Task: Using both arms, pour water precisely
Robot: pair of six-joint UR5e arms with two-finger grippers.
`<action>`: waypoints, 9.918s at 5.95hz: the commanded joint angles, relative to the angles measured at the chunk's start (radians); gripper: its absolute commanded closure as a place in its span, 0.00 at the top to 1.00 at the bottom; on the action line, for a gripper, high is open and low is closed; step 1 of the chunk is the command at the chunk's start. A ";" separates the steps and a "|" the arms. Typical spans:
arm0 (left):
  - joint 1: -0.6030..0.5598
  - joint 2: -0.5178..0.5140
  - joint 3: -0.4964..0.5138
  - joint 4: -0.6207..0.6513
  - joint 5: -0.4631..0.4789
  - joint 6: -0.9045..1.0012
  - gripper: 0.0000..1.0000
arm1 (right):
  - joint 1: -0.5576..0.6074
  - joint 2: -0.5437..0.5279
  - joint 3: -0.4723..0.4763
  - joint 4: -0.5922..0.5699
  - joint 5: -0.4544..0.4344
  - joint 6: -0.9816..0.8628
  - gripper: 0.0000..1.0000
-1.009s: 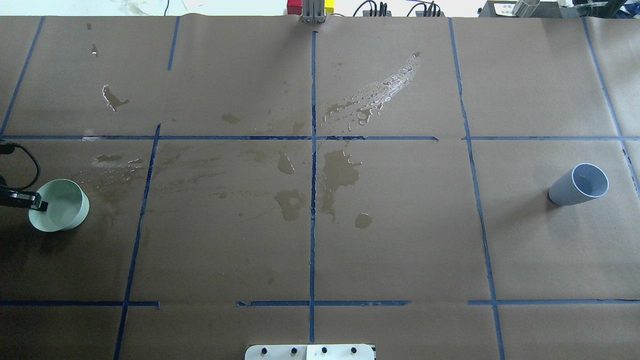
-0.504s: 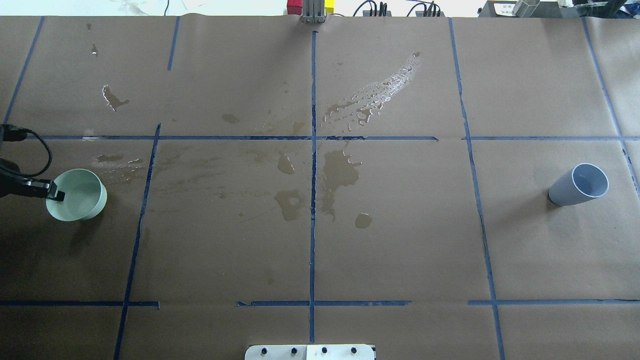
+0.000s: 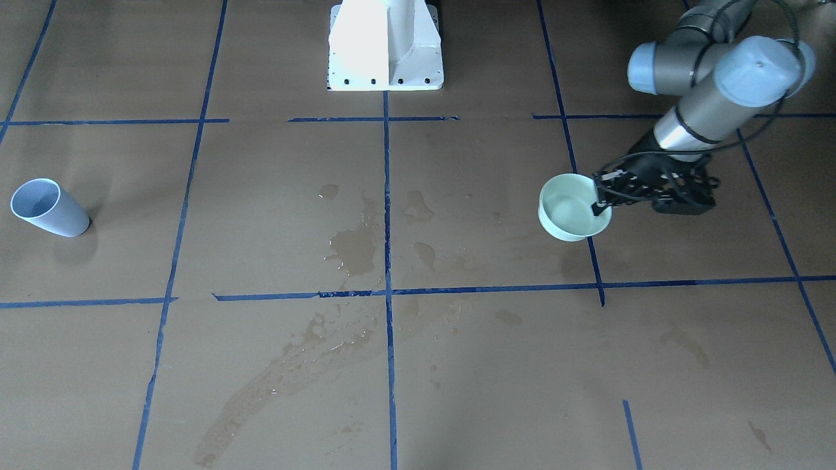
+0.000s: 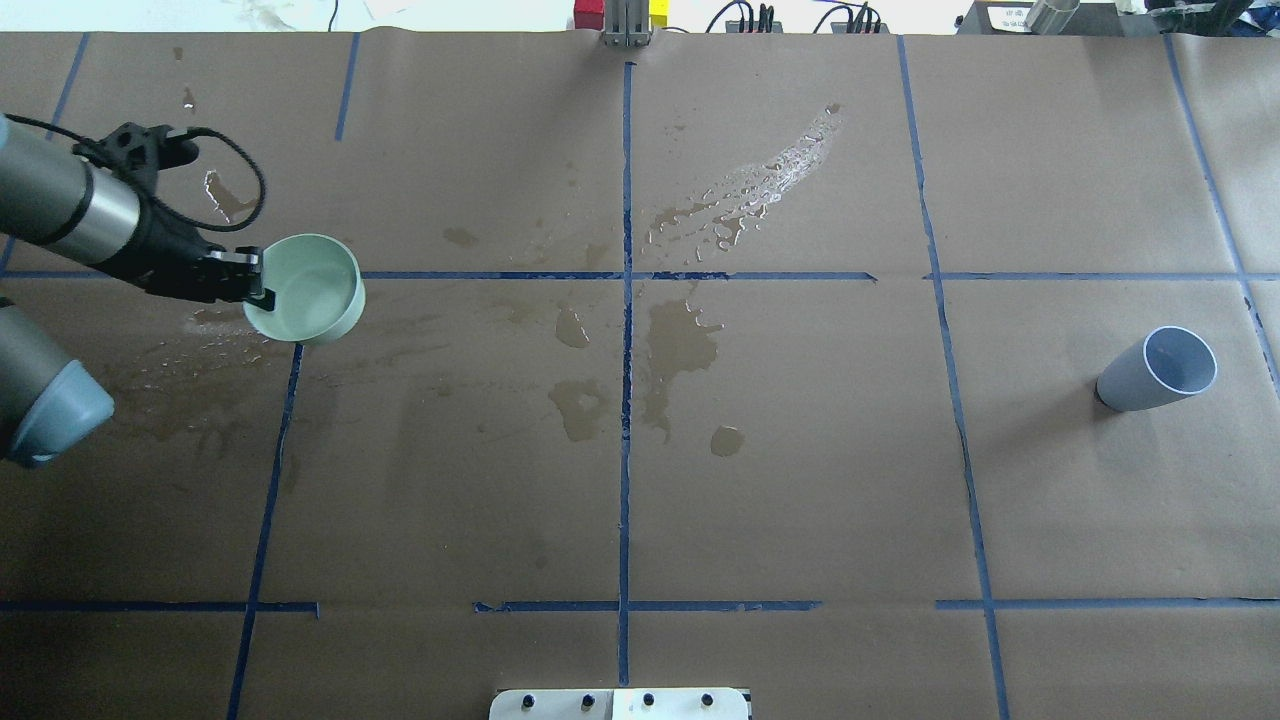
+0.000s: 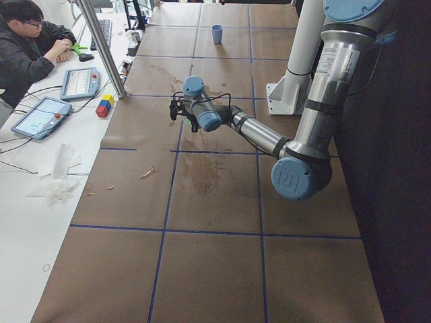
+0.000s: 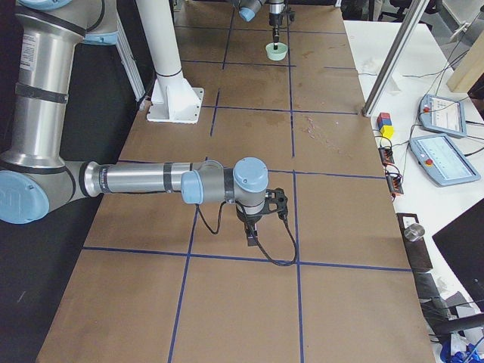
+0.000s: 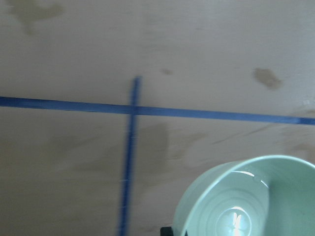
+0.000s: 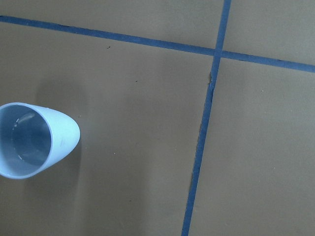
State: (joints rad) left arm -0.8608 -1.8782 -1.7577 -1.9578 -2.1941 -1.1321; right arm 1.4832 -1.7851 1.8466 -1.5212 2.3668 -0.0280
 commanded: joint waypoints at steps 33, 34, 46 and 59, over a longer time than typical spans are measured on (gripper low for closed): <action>0.128 -0.299 0.096 0.206 0.079 -0.100 1.00 | -0.988 -0.162 -0.213 1.276 -1.196 1.120 1.00; 0.128 -0.299 0.096 0.206 0.079 -0.100 1.00 | -0.988 -0.152 -0.216 1.276 -1.210 1.120 1.00; 0.129 -0.283 0.072 0.206 0.080 -0.103 1.00 | -0.986 -0.099 -0.140 1.276 -1.333 0.930 0.06; 0.129 -0.280 0.057 0.206 0.073 -0.104 1.00 | -1.233 0.696 -0.105 0.175 -1.669 0.781 0.00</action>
State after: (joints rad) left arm -0.7317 -2.1583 -1.7012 -1.7517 -2.1211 -1.2364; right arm 0.2615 -1.0964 1.7528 -1.3221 0.7188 0.7546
